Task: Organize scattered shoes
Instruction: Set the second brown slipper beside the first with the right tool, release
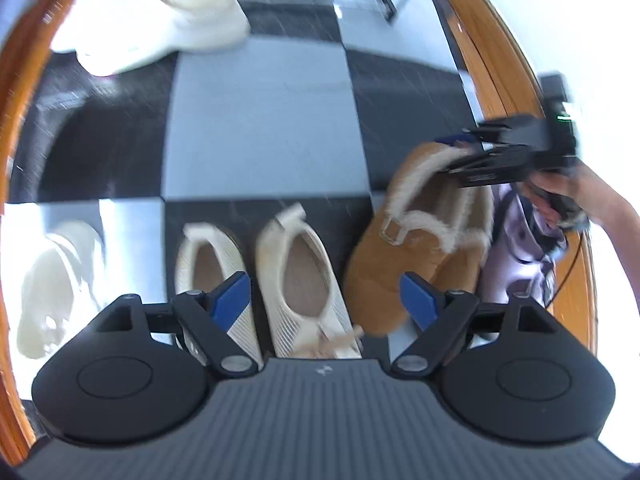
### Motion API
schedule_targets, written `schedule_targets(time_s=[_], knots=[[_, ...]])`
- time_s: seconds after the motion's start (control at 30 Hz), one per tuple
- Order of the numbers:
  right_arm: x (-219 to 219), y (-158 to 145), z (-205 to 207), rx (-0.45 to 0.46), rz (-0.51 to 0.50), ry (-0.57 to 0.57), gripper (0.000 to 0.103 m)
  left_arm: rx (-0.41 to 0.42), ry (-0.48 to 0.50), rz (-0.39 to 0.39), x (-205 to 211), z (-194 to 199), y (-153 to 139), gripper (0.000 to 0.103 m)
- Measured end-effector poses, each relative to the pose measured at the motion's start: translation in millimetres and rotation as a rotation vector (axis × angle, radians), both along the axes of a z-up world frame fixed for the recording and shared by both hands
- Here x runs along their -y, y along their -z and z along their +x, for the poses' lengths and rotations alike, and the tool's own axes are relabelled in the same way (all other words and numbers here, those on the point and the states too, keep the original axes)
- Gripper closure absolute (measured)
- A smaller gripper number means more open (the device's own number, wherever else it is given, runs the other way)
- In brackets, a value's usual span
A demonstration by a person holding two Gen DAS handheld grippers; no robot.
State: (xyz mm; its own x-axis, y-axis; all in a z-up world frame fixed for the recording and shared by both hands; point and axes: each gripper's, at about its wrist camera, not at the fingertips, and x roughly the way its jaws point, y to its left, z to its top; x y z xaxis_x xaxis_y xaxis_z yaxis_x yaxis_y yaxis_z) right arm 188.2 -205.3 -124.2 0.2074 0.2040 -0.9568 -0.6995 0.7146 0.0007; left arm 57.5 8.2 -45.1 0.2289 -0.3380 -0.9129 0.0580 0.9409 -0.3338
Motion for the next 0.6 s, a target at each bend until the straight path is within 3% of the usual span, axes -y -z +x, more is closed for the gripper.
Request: schedule_targets(time_s=[0.07, 0.13, 0.2, 0.27, 0.33, 0.4, 0.5, 0.6], knots=[[-12, -4, -6, 0.033, -0.05, 0.038, 0.027, -0.025, -0.004, -0.002, 0, 1, 6, 0.021], [-21, -15, -6, 0.063, -0.071, 0.096, 0.02, -0.028, -0.038, -0.008, -6, 2, 8, 0.021], [-22, -31, -2, 0.072, -0.039, 0.166, 0.02, -0.022, -0.064, -0.01, -12, 4, 7, 0.021], [-18, -49, 0, 0.0, 0.106, 0.229, 0.02, -0.015, -0.075, -0.004, -15, 4, 6, 0.021], [-14, -56, 1, -0.079, 0.174, 0.271, 0.02, -0.007, -0.076, 0.009, -16, 5, 5, 0.021], [-12, -54, -5, -0.143, 0.195, 0.333, 0.02, -0.01, -0.07, 0.015, -15, 6, 8, 0.021], [-9, -30, -14, -0.313, 0.237, 0.385, 0.02, -0.027, -0.079, -0.013, -18, 8, 12, 0.021], [-14, -11, -22, -0.288, 0.166, 0.346, 0.02, -0.041, -0.091, -0.033, -20, 11, 14, 0.021]])
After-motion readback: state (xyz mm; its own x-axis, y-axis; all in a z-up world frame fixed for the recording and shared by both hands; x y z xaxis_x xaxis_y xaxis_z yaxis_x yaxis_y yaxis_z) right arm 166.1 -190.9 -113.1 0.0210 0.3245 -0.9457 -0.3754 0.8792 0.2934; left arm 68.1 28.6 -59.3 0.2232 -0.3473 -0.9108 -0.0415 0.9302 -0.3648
